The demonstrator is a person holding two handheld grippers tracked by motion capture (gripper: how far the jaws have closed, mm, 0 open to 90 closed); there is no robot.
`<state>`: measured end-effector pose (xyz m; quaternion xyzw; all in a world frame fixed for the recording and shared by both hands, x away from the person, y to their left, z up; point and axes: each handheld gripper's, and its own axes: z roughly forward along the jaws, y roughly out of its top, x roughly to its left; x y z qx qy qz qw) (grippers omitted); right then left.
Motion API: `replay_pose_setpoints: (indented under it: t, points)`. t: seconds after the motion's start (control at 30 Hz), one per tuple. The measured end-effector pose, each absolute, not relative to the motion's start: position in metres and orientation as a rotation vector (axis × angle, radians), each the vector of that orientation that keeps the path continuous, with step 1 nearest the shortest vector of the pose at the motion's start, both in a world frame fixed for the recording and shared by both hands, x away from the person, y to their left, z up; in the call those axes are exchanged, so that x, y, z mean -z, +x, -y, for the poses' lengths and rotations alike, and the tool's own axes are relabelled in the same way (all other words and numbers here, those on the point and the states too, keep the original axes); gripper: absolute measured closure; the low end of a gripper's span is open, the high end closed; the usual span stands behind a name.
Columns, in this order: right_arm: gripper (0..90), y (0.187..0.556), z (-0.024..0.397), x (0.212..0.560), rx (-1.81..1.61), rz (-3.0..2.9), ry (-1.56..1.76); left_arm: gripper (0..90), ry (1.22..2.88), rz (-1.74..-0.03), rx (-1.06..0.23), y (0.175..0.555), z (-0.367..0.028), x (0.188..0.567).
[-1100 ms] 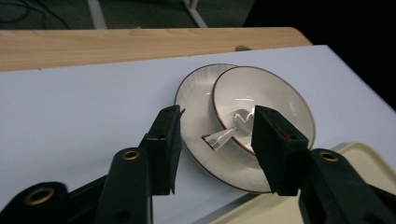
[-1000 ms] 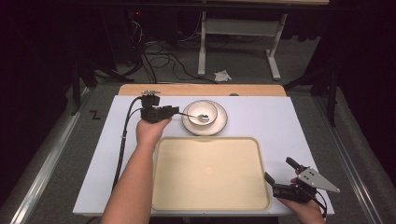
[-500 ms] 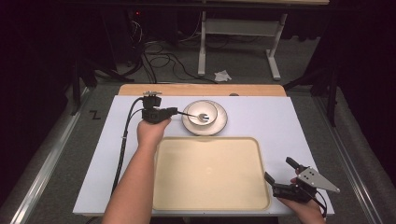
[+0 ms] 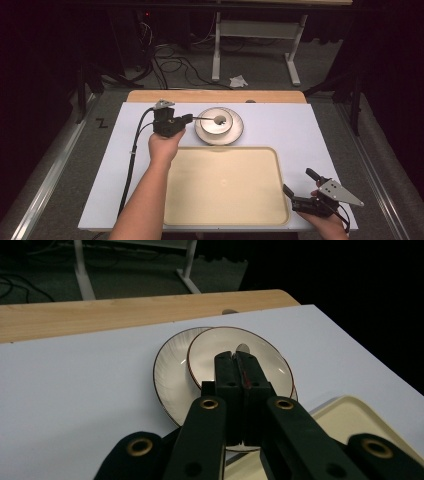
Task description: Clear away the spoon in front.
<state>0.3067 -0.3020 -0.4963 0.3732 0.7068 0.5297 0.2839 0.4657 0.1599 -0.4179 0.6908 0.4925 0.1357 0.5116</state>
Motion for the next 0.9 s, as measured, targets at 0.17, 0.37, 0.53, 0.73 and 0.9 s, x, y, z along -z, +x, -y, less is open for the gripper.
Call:
replay_pose_setpoints:
  t: [0.17, 0.37, 0.53, 0.73, 0.9]
  points:
    - [1.5, 0.306, 0.302, 0.496, -1.416, -1.890, 1.005, 89.7, 1.614, -1.160, -0.398, 0.450, -0.168, 0.415]
    - [1.5, 0.306, 0.302, 0.497, -1.414, -1.891, 1.001, 89.7, 1.579, -1.131, -0.424, 0.436, -0.175, 0.413]
    - [1.6, 0.306, 0.301, 0.496, -1.410, -1.892, 1.003, 89.7, 1.578, -1.089, -0.449, 0.421, -0.177, 0.414]
    - [1.6, 0.305, 0.301, 0.496, -1.412, -1.890, 1.000, 89.7, 1.552, -1.063, -0.465, 0.407, -0.176, 0.415]
    - [1.6, 0.306, 0.302, 0.497, -1.408, -1.890, 0.993, 89.7, 1.542, -1.037, -0.476, 0.394, -0.176, 0.413]
